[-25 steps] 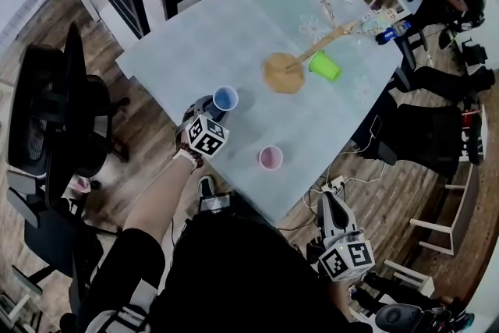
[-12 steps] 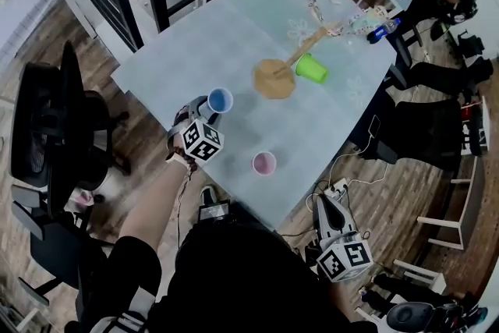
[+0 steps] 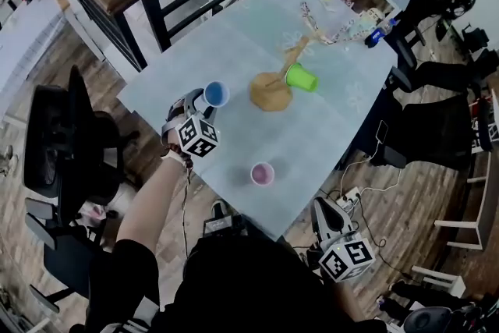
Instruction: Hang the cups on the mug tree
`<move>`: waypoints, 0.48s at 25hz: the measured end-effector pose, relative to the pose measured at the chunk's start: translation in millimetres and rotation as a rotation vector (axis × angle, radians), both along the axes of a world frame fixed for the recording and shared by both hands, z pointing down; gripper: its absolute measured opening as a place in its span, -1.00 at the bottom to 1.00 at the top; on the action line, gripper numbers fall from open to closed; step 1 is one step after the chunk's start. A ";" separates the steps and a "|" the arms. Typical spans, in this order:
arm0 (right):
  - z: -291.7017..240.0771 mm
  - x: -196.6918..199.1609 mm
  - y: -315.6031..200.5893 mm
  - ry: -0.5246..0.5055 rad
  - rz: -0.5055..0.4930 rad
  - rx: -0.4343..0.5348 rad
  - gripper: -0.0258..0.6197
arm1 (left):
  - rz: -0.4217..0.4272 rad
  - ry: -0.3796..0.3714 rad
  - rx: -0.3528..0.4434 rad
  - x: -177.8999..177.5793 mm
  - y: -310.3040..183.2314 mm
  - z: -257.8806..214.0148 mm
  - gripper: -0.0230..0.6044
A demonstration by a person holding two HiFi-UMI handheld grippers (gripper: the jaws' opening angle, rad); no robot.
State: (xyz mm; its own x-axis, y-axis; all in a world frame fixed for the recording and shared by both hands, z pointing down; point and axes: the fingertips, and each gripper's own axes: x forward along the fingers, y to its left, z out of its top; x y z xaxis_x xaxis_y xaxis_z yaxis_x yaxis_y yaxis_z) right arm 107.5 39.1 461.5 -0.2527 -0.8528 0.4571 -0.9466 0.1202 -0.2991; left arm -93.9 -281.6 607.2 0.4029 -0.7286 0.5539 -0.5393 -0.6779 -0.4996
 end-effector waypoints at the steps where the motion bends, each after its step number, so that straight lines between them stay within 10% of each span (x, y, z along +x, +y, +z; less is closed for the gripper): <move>1: 0.8 3.4 0.0 -0.010 0.002 -0.001 -0.81 | 0.000 -0.009 0.017 2.4 -7.1 -8.0 -0.18; 12: 5.1 36.6 -1.0 -0.077 0.031 0.008 -0.81 | 0.035 -0.197 0.178 39.2 -61.9 -65.8 -0.18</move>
